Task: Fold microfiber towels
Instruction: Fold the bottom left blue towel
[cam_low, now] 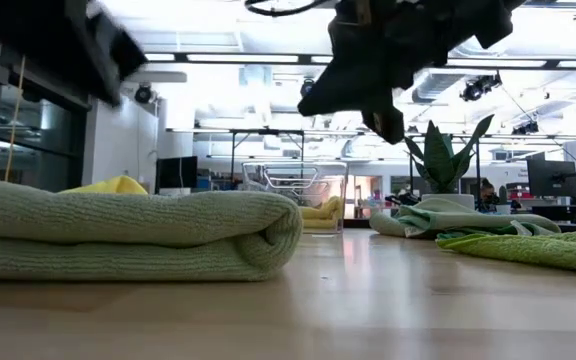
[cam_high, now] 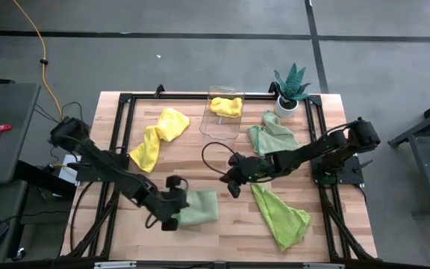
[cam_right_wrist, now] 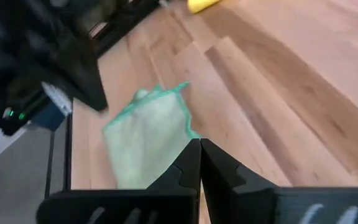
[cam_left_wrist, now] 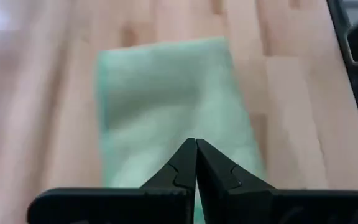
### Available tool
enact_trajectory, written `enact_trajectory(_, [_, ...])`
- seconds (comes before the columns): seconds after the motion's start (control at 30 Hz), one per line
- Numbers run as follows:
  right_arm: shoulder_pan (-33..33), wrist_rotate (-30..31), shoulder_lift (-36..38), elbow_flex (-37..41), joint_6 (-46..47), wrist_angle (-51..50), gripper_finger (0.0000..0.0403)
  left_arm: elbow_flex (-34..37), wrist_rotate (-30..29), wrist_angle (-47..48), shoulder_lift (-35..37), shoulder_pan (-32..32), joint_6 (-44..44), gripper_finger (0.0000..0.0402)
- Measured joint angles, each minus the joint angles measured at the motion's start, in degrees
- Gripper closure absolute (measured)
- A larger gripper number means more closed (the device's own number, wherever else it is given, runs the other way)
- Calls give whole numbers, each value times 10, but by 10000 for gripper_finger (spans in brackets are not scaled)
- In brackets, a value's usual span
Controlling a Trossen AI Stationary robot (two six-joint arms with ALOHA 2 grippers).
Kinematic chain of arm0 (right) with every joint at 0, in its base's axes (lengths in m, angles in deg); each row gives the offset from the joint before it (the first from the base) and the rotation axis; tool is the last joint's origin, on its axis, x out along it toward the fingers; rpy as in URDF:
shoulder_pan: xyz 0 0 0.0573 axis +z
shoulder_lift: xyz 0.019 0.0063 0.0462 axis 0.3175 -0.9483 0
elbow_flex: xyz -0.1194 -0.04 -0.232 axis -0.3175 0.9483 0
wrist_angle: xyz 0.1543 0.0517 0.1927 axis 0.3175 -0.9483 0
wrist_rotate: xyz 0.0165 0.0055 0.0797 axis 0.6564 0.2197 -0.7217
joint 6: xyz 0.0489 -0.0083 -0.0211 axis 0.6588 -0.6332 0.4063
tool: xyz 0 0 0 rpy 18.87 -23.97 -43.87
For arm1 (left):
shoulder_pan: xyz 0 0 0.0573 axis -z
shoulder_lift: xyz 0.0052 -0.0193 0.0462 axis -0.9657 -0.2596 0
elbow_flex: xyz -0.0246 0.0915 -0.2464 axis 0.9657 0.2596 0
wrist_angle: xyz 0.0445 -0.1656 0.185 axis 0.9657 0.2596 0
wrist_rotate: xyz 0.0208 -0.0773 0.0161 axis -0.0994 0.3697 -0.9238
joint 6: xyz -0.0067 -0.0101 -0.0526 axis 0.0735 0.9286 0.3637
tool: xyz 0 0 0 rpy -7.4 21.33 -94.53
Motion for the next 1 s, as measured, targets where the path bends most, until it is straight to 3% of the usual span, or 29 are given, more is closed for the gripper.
enact_trajectory(0.1, [7,-14,-13,0,-16,32,403,7,-76,10,30,30,22,402])
enact_trajectory(0.2, [20,-34,-40,0,-53,70,403,34,-109,-37,37,54,53,402])
enact_trajectory(0.43, [54,-57,-128,-3,-85,196,403,101,-96,-108,-12,85,155,402])
enact_trajectory(0.63, [63,-60,-209,-67,-80,194,403,111,-69,-136,-74,89,194,401])
enact_trajectory(0.8, [69,-70,-242,-133,-86,68,403,108,-29,-148,-107,93,203,402])
enact_trajectory(1.0, [67,-41,-244,-153,-86,-50,403,108,-39,-126,-92,101,199,402])
